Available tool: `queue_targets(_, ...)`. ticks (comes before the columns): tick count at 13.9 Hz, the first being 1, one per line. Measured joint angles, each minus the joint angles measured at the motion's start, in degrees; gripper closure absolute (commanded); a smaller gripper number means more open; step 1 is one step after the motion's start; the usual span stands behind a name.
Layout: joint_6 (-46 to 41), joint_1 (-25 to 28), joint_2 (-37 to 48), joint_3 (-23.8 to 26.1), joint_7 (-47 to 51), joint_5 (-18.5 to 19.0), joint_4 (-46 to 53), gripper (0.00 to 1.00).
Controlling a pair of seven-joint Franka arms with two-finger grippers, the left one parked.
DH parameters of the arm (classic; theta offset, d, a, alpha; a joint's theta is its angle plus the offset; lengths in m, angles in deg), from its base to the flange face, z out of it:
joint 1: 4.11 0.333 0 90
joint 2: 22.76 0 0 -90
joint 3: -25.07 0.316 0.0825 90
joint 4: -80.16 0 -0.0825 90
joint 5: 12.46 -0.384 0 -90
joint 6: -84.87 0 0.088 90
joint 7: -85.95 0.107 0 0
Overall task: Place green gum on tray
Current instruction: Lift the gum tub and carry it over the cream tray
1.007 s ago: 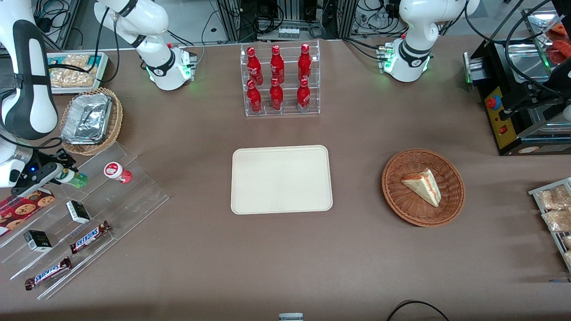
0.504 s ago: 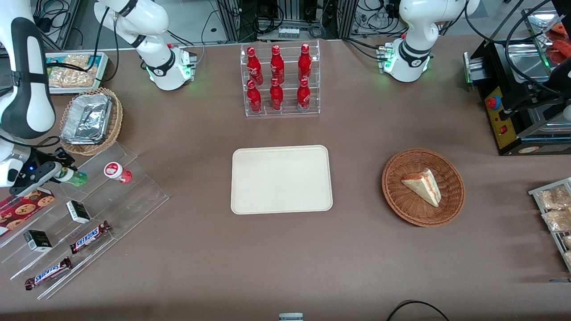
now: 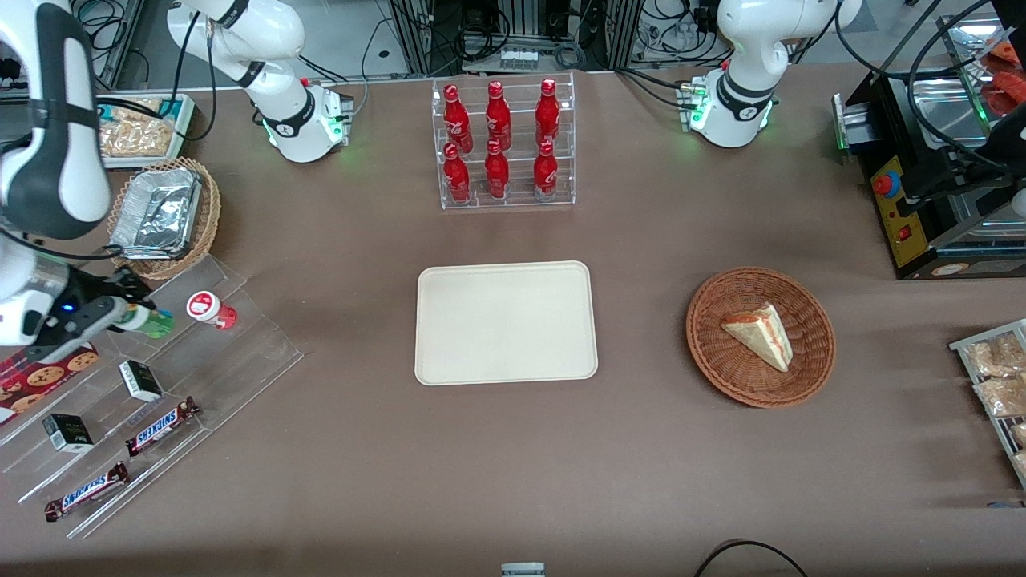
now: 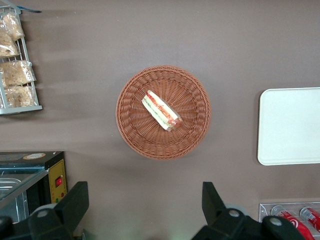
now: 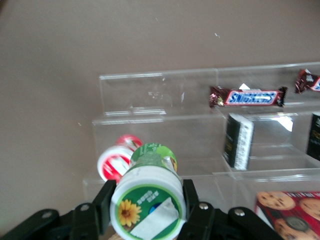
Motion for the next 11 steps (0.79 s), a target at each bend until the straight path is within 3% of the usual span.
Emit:
queue_targets(8,-0.2,20.0,-3.1,0.4,32.6,-0.4,0.0,1.0)
queue_targets(11,0.0,26.2,-4.9,0.4,44.4,-3.2,0.5,1.0)
